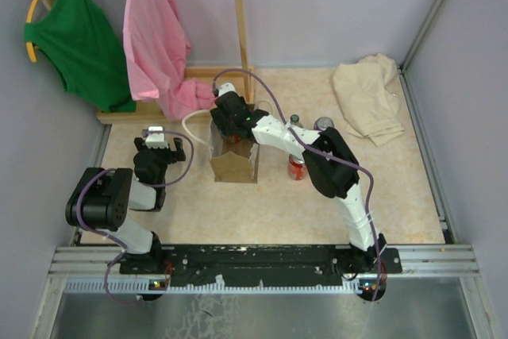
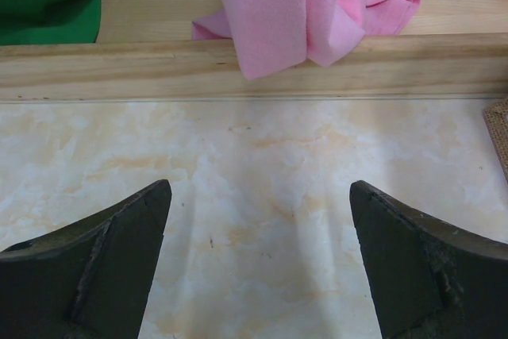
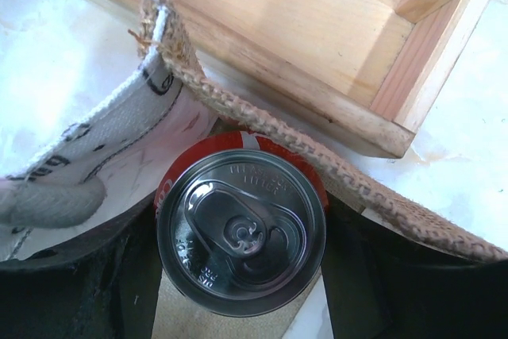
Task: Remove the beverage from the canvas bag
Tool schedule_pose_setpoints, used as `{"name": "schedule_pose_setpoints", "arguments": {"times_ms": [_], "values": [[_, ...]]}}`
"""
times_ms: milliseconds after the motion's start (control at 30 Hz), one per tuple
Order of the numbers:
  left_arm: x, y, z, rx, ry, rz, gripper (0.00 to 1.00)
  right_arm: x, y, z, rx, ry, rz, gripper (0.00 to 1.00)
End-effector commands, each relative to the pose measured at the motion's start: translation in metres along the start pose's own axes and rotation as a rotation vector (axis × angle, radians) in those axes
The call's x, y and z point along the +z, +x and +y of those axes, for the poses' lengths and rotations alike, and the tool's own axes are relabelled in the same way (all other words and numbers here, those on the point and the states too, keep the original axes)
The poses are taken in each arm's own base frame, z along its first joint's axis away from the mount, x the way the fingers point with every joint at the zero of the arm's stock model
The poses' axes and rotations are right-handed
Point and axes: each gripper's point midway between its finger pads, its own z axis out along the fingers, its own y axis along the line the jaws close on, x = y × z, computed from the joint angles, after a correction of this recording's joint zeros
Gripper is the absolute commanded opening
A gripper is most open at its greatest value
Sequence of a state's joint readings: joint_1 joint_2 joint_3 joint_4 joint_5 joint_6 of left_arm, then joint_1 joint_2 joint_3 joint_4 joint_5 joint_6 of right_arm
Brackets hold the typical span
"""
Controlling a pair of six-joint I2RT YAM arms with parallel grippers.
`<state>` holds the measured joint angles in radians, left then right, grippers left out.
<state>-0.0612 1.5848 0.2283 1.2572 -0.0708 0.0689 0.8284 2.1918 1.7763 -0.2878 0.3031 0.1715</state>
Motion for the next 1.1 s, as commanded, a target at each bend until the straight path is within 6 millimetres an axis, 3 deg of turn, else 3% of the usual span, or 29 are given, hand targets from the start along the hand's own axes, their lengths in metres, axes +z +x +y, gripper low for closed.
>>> {"name": "schedule_pose_setpoints", "arguments": {"times_ms": [0,233,533,833,967,1067], "values": [[0.005,-0.008,-0.001,0.003,-0.002,-0.030,1.00,-0.029,-0.048,0.001,-0.029,-0.017,-0.069,0.00],[0.005,-0.008,0.000,0.003,-0.002,-0.029,1.00,-0.066,-0.095,0.000,-0.034,-0.042,-0.158,0.00],[0.005,-0.008,-0.001,0.003,-0.002,-0.029,1.00,-0.116,-0.139,-0.001,-0.022,-0.099,-0.286,0.00],[0.005,-0.008,0.000,0.003,-0.003,-0.030,1.00,-0.211,-0.191,-0.014,-0.044,-0.130,-0.477,0.00],[0.005,-0.008,0.000,0.002,-0.003,-0.030,1.00,-0.266,-0.206,-0.038,-0.023,-0.087,-0.568,0.00],[0.004,-0.008,-0.001,0.002,-0.003,-0.030,1.00,-0.299,-0.202,-0.062,-0.003,-0.021,-0.596,0.00]]}}
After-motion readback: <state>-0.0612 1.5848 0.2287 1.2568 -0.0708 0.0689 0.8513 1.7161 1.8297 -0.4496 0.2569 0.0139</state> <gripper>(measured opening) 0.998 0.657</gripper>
